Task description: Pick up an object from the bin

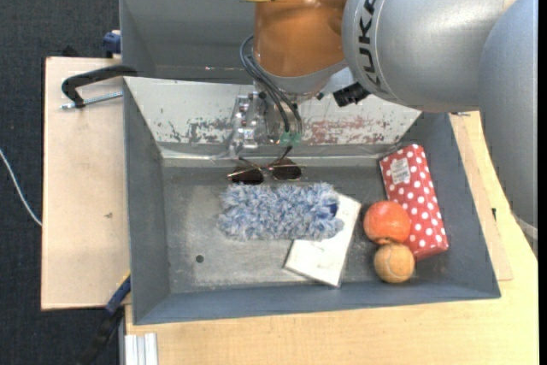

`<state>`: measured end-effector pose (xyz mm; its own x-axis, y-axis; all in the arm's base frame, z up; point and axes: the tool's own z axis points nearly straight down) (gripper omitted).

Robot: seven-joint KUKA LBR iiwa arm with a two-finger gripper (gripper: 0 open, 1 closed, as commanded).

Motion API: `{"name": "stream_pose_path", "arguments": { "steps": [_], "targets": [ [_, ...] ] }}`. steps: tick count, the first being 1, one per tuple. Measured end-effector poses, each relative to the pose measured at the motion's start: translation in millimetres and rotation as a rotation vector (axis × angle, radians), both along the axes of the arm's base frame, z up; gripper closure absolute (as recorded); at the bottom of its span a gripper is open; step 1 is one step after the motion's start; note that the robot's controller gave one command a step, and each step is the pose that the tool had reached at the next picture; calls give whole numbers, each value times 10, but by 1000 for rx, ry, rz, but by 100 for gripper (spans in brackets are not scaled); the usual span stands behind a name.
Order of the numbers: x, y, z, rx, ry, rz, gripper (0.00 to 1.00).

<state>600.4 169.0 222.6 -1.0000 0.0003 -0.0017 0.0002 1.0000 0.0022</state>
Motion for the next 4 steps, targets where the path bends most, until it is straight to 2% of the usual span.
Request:
{"name": "stream_pose_path", "arguments": {
  "steps": [1, 2, 4],
  "targets": [
    [0, 0, 0, 0, 0, 0, 100],
    [-70, -66, -97, -1, 0, 261, 100],
    [-69, -66, -97, -1, 0, 261, 100]
  ]
}}
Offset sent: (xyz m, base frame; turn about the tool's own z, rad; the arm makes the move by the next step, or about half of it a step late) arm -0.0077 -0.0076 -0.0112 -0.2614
